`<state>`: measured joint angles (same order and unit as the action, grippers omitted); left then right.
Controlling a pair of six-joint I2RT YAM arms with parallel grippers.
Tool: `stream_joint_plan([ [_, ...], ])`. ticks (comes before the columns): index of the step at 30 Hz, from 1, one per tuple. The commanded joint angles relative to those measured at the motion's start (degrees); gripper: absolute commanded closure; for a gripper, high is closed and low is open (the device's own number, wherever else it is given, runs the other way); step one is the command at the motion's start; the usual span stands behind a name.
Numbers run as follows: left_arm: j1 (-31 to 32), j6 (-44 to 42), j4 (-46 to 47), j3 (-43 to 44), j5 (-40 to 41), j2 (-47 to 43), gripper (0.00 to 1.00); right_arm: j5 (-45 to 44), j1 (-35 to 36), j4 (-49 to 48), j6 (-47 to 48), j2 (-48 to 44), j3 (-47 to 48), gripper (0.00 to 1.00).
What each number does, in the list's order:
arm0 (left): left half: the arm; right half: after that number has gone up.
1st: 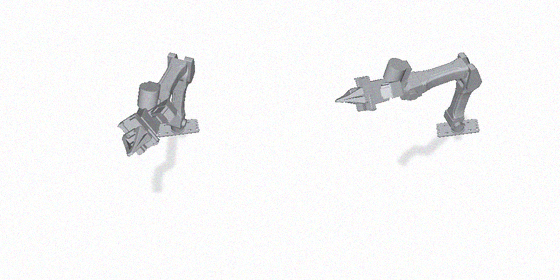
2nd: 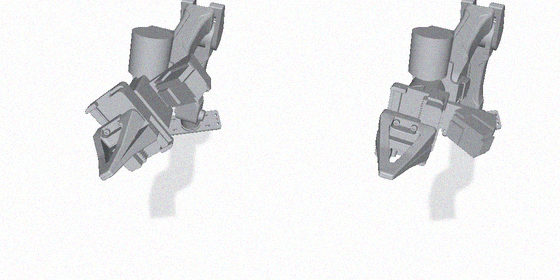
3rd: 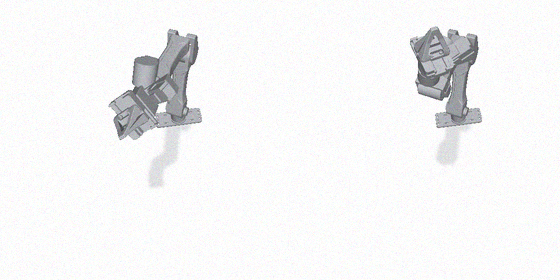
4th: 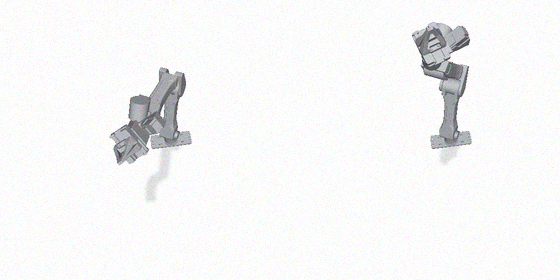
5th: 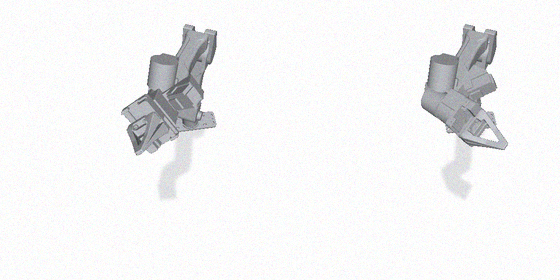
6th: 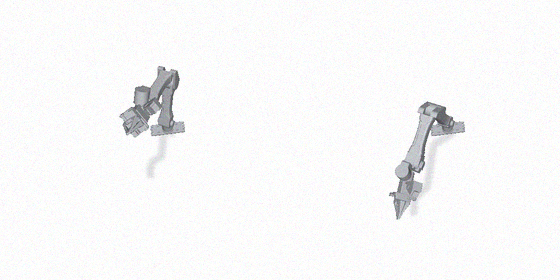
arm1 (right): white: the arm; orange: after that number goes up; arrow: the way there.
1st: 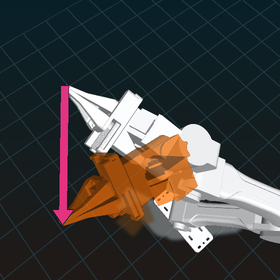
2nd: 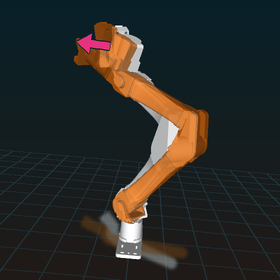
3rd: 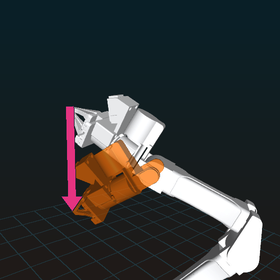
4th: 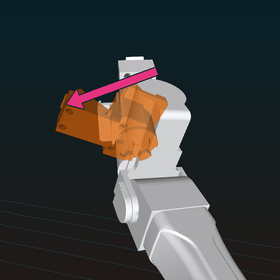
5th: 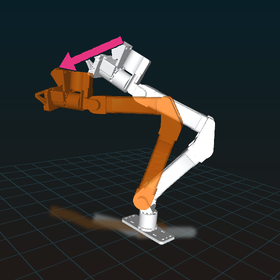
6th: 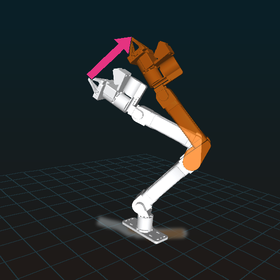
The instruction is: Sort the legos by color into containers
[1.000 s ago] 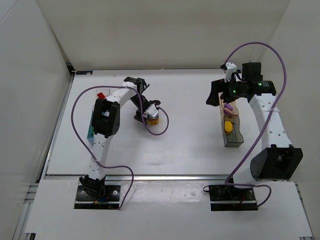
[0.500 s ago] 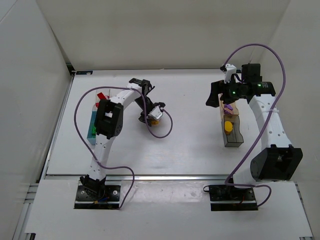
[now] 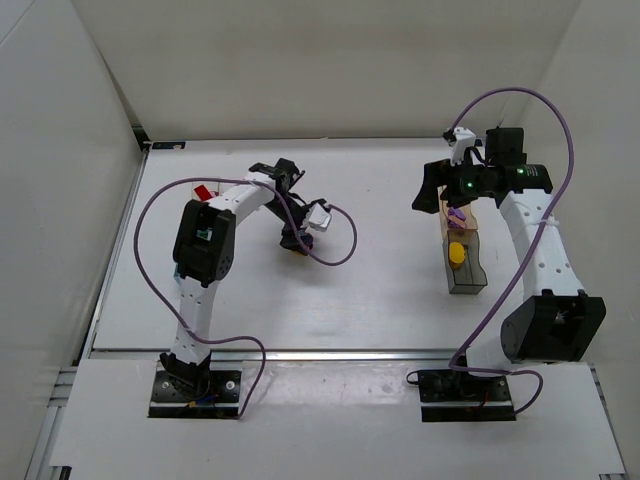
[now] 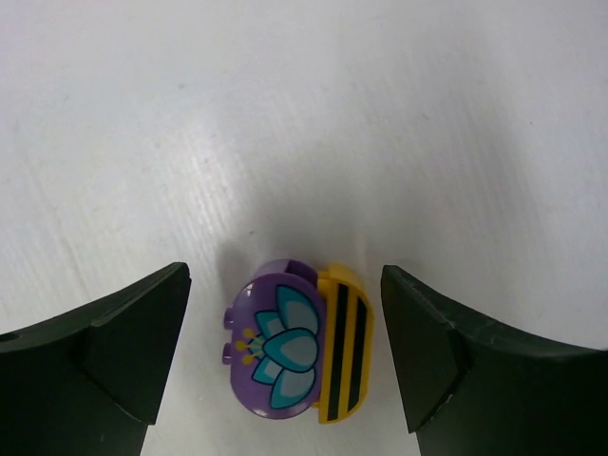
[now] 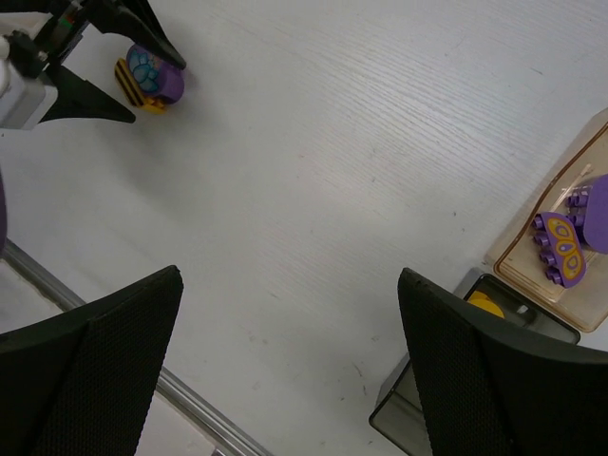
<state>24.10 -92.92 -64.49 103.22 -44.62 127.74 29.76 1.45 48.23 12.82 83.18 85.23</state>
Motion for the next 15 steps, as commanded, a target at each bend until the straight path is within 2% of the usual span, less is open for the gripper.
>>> stream_joint_plan([
  [1,-0.54,16.08,11.3,-2.4,-1.52,-5.92,0.08,1.88,-0.31,-1.91,-0.78,-0.65,0.11,0.03],
  [4,-0.72,16.82,14.04,-4.43,-0.82,-6.72,0.05,2.23,-0.31,-1.82,-0.87,-0.12,0.63,0.03],
  [15,-3.62,10.58,5.35,-1.79,0.68,-3.91,0.04,2.32,-0.31,-1.47,-0.69,0.32,1.34,0.03],
])
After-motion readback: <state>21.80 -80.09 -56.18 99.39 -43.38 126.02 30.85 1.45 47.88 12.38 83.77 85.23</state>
